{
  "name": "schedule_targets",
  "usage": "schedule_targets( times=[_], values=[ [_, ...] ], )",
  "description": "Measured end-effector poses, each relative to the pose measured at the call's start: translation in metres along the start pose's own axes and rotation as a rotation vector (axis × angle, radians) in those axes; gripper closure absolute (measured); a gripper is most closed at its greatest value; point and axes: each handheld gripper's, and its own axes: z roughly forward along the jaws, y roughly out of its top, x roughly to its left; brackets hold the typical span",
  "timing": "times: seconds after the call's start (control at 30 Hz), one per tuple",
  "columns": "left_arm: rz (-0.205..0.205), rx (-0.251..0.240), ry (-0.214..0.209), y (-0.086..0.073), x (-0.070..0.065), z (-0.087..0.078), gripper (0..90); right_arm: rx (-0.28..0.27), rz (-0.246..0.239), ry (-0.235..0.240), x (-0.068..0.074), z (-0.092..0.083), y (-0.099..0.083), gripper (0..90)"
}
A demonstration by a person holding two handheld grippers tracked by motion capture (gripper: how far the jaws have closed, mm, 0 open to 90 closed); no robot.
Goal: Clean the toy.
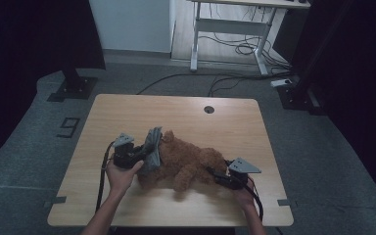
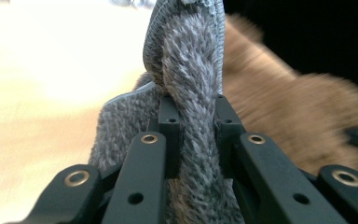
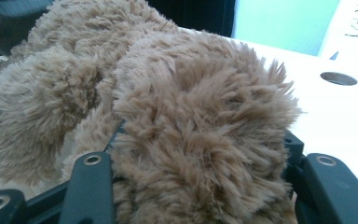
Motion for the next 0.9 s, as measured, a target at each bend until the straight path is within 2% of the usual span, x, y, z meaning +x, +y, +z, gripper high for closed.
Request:
schedule_targets(
  times=[0.1,0.2,0.37,0.43,0.47,0.5,0.53,0.57,0.63,0.7,0.8,0.87,0.9],
  values=[
    [0.092,-0.023,-0.03,0.021,-0.032,0.0,77.8,0.002,0.001,-0.003,0.001,0.0,0.0,43.1],
    [0.165,-0.012,-0.068,0.035,-0.061,0.012,77.8,0.003,0.001,-0.004,0.001,0.0,0.001,43.1],
    [0.222,0.061,-0.143,0.039,-0.105,0.051,77.8,0.004,0.005,-0.003,0.001,0.0,0.001,42.9],
    [0.256,0.116,-0.172,0.034,-0.129,0.078,77.7,0.006,0.004,-0.004,0.002,-0.001,0.001,42.7],
    [0.256,0.116,-0.172,0.034,-0.129,0.078,77.7,0.006,0.004,-0.004,0.002,-0.001,0.001,42.7],
    [0.279,0.154,-0.17,0.029,-0.143,0.094,77.6,0.008,0.002,-0.004,0.002,-0.001,0.001,42.4],
    [0.279,0.154,-0.17,0.029,-0.143,0.094,77.6,0.008,0.002,-0.004,0.002,-0.001,0.001,42.4],
    [0.282,0.194,-0.159,0.024,-0.151,0.105,77.5,0.007,0.006,-0.004,0.002,-0.001,0.002,42.1],
    [0.282,0.238,-0.173,0.015,-0.158,0.12,77.4,0.006,0.005,-0.005,0.003,-0.001,0.002,42.0],
    [0.303,0.236,-0.161,0.008,-0.16,0.126,77.5,0.015,0.005,-0.005,0.002,-0.001,0.0,41.1],
    [0.297,0.238,-0.162,0.008,-0.157,0.125,77.7,0.015,0.012,0.001,0.001,-0.002,-0.001,41.0],
    [0.296,0.235,-0.147,0.009,-0.153,0.121,77.9,0.018,0.002,0.0,0.002,-0.001,0.0,41.0],
    [0.297,0.226,-0.11,0.01,-0.144,0.115,77.9,0.021,0.004,-0.002,0.002,-0.001,0.0,41.0]
  ],
)
